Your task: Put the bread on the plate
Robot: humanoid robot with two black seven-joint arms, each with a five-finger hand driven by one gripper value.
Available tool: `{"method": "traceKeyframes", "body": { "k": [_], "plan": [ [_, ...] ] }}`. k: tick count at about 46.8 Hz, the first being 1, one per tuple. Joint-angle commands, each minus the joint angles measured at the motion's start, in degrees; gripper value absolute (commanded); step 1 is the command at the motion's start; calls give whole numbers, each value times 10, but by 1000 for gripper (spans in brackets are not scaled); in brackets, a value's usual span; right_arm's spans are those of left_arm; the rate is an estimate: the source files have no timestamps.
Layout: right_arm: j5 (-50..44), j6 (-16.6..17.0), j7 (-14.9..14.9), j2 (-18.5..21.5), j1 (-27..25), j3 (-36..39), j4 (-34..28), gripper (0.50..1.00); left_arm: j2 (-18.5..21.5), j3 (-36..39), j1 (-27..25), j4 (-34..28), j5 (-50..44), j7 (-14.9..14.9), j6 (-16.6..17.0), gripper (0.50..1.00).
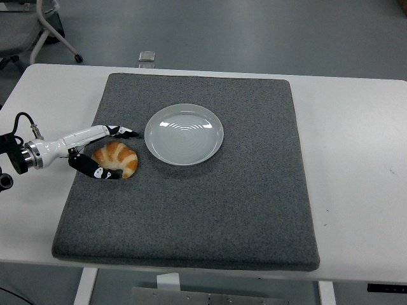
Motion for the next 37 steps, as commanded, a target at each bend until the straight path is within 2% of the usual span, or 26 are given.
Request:
{"method": "traceKeyframes", "body": {
  "k": [1,3,12,18,32,37],
  "plan": [
    [0,0,0,0,0,0,0,930,1,2,0,-1,1,0,0,585],
    [0,0,0,0,0,-1,0,930,2,2,-1,-1,1,0,0,500],
    [0,0,0,0,0,-1,0,930,6,-14,-3,-1,-1,-2,7,500],
    [0,0,0,0,0,-1,0,930,6,-22,-4,0,-3,-25,18,500],
    [0,0,0,0,0,-1,0,930,11,-32,-6,0,-10,-25,18,500],
    [0,0,0,0,0,-1,0,930,26,-40,-7,0,-12,-25,18,500]
  ]
}}
